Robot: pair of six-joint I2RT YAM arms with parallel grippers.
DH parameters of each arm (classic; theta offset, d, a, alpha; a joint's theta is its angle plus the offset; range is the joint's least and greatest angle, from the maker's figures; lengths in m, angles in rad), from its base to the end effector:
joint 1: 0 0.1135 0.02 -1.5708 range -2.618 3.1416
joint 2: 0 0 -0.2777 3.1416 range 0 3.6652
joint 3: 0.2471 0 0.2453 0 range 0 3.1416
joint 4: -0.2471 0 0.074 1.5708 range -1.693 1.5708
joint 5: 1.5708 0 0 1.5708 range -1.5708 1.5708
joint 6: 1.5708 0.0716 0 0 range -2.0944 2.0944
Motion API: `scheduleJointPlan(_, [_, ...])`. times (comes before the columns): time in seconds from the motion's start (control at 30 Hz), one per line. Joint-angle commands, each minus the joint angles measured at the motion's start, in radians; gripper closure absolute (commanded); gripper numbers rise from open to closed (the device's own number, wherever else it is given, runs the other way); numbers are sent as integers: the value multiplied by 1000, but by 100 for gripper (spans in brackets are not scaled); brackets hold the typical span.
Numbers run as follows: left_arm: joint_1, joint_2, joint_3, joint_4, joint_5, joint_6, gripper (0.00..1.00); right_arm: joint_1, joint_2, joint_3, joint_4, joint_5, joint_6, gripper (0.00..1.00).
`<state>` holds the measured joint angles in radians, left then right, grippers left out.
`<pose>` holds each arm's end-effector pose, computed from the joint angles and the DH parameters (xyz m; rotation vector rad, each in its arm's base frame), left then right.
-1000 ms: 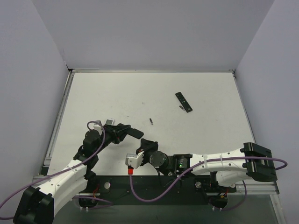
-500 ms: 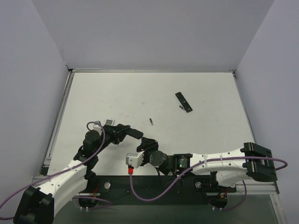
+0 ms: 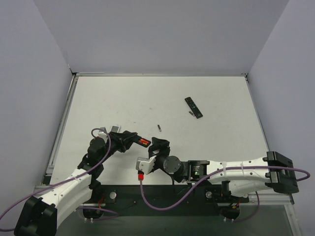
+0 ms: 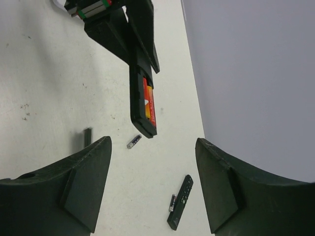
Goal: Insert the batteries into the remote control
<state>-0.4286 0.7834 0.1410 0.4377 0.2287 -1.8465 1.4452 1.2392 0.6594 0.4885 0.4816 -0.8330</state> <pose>0.1664 -0.0939 0.1858 -1.2611 1.7825 -1.7104 0.0703 0.2918 0.2834 -1.3130 1.0027 0.0659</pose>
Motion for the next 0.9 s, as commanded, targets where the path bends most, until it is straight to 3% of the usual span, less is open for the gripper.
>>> scheduleJointPlan(0.0, [2, -1, 9, 59, -2, 16, 100, -11, -73, 45, -2, -21, 46, 35])
scheduleJointPlan(0.2, [2, 11, 9, 67, 0, 33, 100, -28, -107, 63, -45, -49, 118, 29])
scheduleJointPlan(0.33, [8, 13, -4, 64, -5, 102, 100, -129, -132, 111, -213, -159, 416, 24])
scheduleJointPlan(0.5, [28, 11, -27, 18, -14, 252, 100, -384, -121, 176, -449, -345, 770, 25])
scheduleJointPlan(0.7, [37, -22, -27, -116, -80, 548, 100, -430, 90, 322, -759, -416, 934, 30])
scheduleJointPlan(0.87, [40, -74, -24, -198, -121, 743, 100, -430, 319, 463, -881, -459, 994, 39])
